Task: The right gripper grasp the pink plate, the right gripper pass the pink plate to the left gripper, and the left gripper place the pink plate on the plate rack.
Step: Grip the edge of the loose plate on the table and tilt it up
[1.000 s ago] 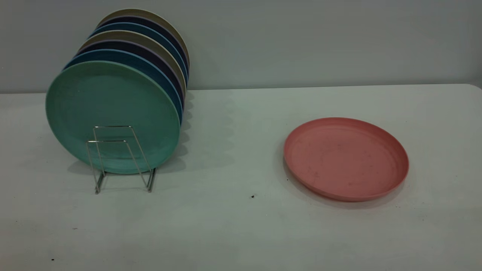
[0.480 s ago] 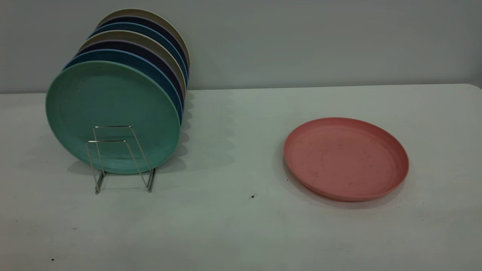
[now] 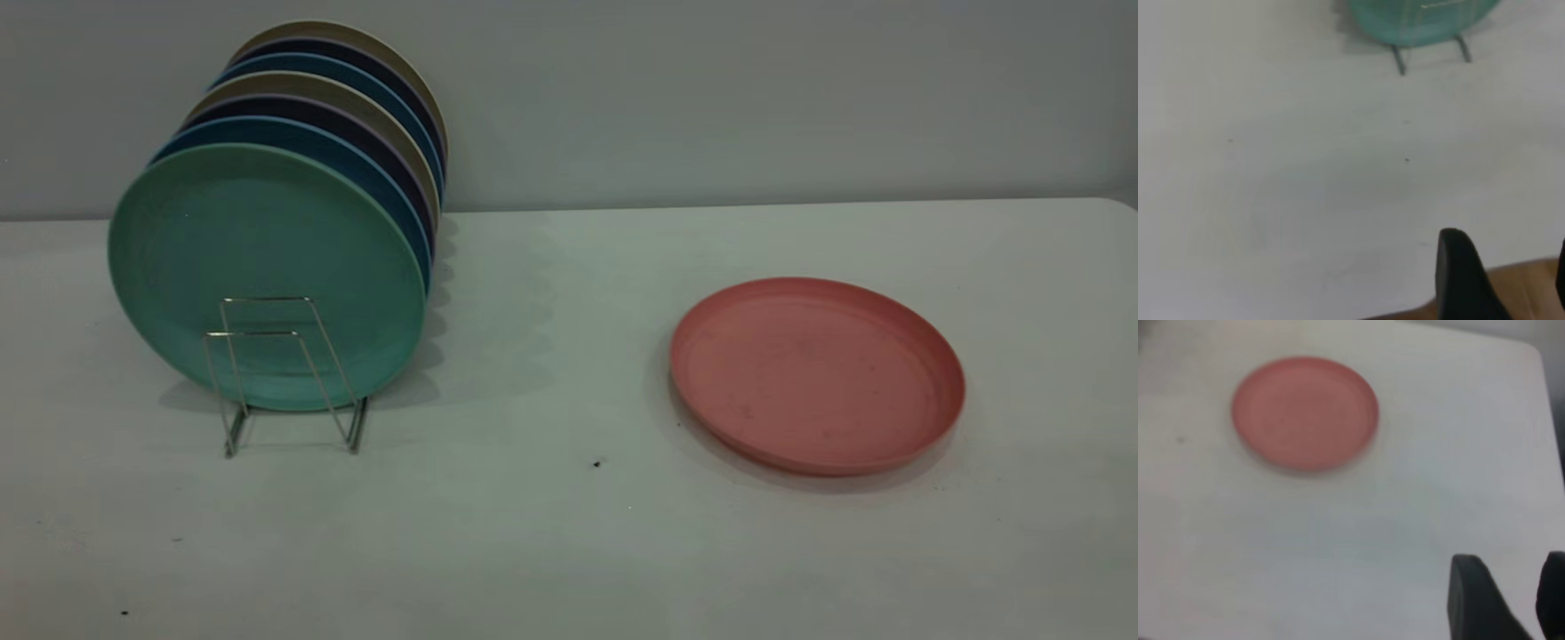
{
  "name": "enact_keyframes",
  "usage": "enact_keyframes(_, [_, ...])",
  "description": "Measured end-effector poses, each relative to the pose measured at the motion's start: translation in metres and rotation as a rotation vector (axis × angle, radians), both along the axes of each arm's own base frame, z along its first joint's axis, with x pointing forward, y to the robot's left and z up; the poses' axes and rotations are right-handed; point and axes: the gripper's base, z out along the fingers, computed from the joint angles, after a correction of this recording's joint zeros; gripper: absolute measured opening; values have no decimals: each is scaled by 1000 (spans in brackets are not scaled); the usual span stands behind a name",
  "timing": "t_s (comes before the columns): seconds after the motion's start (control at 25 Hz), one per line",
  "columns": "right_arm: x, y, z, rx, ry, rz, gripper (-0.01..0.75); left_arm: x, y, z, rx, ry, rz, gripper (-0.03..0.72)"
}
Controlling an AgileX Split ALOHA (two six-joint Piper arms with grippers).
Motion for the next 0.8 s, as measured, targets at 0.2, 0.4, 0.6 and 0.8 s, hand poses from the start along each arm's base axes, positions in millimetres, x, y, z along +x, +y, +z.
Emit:
enact_keyframes(0.2, [42, 13, 3, 82, 108, 86, 281, 39, -11, 5, -102, 74, -48, 377])
enact_keyframes(0.4, [86, 27, -7, 178, 249, 179, 299, 77, -22, 5, -201, 100, -110, 377])
enact_keyframes(0.6, [133, 38, -27, 289, 344, 208, 342, 112, -26, -5, -231, 157, -137, 406])
enact_keyframes(0.8, [177, 42, -59, 369, 411, 173, 375, 141, -33, -21, -297, 225, -164, 478])
